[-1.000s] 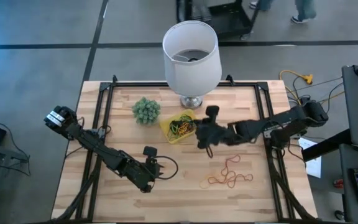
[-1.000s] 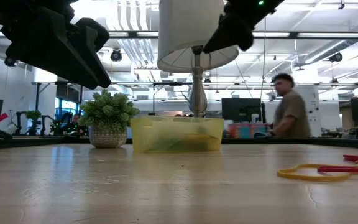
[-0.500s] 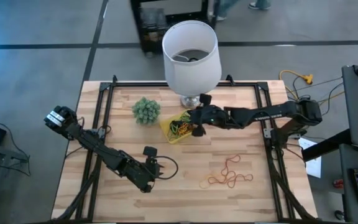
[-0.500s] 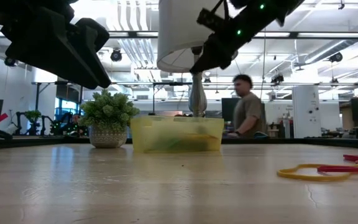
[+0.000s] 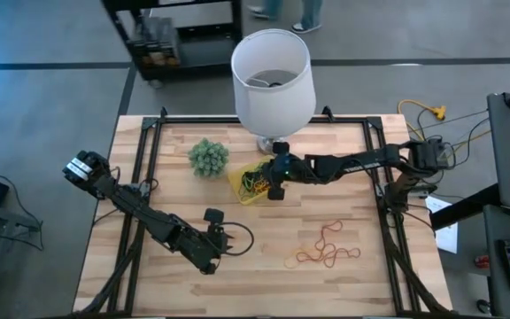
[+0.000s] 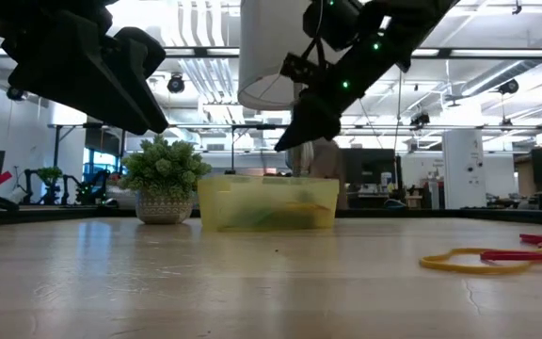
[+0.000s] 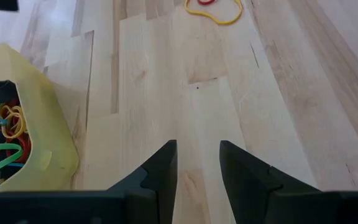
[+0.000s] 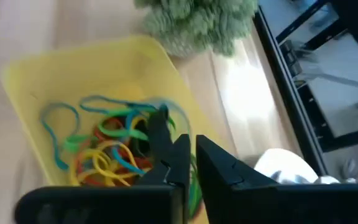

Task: Pick and place rubber bands into bin
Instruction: Put the blue rubber band into the yellow bin, then put the yellow rubber band into the yellow bin

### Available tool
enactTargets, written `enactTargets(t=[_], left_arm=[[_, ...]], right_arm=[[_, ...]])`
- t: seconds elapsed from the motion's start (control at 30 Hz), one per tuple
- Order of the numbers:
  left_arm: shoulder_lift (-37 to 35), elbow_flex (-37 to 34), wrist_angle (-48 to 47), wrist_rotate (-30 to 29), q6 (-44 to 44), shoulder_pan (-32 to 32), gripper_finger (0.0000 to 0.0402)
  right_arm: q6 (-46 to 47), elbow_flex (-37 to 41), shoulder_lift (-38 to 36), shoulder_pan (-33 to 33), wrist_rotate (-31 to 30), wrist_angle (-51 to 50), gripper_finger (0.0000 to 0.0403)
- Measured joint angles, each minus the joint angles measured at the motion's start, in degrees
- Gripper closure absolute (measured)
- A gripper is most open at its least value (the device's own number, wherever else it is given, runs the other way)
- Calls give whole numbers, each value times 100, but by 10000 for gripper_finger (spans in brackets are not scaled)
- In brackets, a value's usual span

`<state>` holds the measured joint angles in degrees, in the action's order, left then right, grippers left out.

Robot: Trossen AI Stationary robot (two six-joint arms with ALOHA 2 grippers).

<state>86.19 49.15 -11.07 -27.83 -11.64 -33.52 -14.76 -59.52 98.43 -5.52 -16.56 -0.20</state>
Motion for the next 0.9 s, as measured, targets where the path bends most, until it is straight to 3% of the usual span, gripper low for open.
enactTargets(t=[0.23, 0.43, 0.57, 0.9], left_arm=[[0, 0, 4, 2, -2, 0, 297], [0, -1, 35, 26, -4, 0, 297], [0, -2, 481, 29, 194, 1, 297], [377, 7, 1979, 286, 1809, 11, 297]], right_arm=[[297, -161, -73, -41, 352, -192, 317], [662, -560, -109, 44, 353, -1446, 277], [799, -736, -257, 324, 354, -2154, 274], [1380, -853, -889, 1464, 355, -3299, 295]])
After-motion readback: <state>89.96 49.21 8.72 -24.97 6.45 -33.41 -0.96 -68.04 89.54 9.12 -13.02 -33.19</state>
